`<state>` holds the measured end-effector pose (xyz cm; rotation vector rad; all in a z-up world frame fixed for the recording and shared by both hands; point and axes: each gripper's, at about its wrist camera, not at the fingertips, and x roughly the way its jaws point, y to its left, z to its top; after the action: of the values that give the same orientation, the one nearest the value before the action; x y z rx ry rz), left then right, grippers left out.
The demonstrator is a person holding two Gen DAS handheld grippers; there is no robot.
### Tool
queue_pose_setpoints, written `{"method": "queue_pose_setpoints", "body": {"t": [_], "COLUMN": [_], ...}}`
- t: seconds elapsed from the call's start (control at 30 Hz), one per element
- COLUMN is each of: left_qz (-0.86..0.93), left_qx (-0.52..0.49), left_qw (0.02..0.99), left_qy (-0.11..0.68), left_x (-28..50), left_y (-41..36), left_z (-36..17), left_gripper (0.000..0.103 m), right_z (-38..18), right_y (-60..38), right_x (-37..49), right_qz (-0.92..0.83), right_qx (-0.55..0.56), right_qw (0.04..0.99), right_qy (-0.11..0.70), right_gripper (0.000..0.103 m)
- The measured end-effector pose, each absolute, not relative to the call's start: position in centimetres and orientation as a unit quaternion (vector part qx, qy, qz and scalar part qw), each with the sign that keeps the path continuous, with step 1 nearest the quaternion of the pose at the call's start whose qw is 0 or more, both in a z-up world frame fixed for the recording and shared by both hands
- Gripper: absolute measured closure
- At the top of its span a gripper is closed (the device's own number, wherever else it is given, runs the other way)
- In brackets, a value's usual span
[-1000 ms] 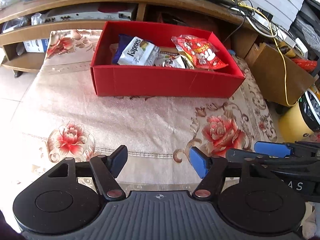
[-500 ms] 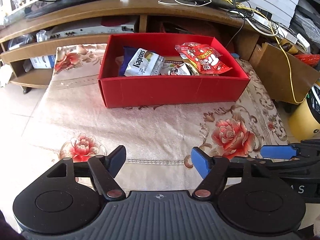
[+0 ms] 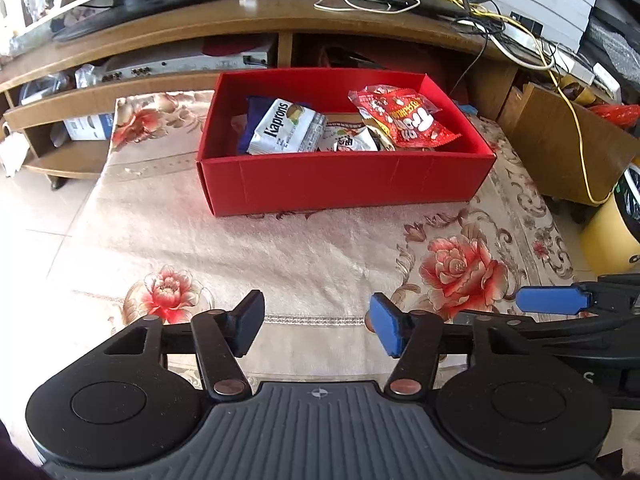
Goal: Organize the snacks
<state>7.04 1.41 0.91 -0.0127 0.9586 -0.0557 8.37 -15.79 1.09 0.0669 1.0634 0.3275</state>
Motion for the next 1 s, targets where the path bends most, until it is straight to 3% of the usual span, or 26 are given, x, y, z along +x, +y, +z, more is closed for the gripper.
{"method": "queue_pose_setpoints", "body": {"t": [0.27, 0.43, 0.47, 0.53, 0.63, 0.8, 1.0], "left_qz": [-0.039, -0.03, -0.025, -0.017, -0.017, -0.028, -0.027], "left_qx": [-0.032, -0.028, -0.026, -0.021, -0.007, -0.023, -0.002], "left_qw": [0.882, 0.884, 0.882, 0.872, 0.874, 0.866, 0.88], "left_qy": [0.469, 0.466, 0.47, 0.489, 0.485, 0.499, 0.475], "left_x": [7.2, 7.2, 7.4, 7.9, 7.7, 7.8, 7.5], "left_y": [1.9, 1.8, 1.7, 1.6, 1.3, 1.3, 0.9], "left_z": [0.6, 0.7, 0.7, 0.4, 0.4, 0.2, 0.5], "left_gripper": [0.037, 0.031, 0.027, 0.023, 0.026, 0.042, 0.039], "right_z": [1.2, 1.3, 1.4, 1.3, 1.1, 1.0, 1.0], "right_y": [-16.0, -16.0, -16.0, -15.9, -15.9, -15.7, -15.9], "right_x": [8.4, 8.3, 8.3, 8.3, 8.4, 8.5, 8.7], "right_qz": [0.155, 0.152, 0.151, 0.151, 0.154, 0.155, 0.155], "right_qx": [0.038, 0.036, 0.035, 0.032, 0.032, 0.028, 0.035], "right_qw": [0.85, 0.853, 0.854, 0.853, 0.851, 0.85, 0.85], "right_qy": [0.502, 0.498, 0.497, 0.498, 0.502, 0.503, 0.502], "right_gripper": [0.043, 0.043, 0.044, 0.048, 0.049, 0.049, 0.048]}}
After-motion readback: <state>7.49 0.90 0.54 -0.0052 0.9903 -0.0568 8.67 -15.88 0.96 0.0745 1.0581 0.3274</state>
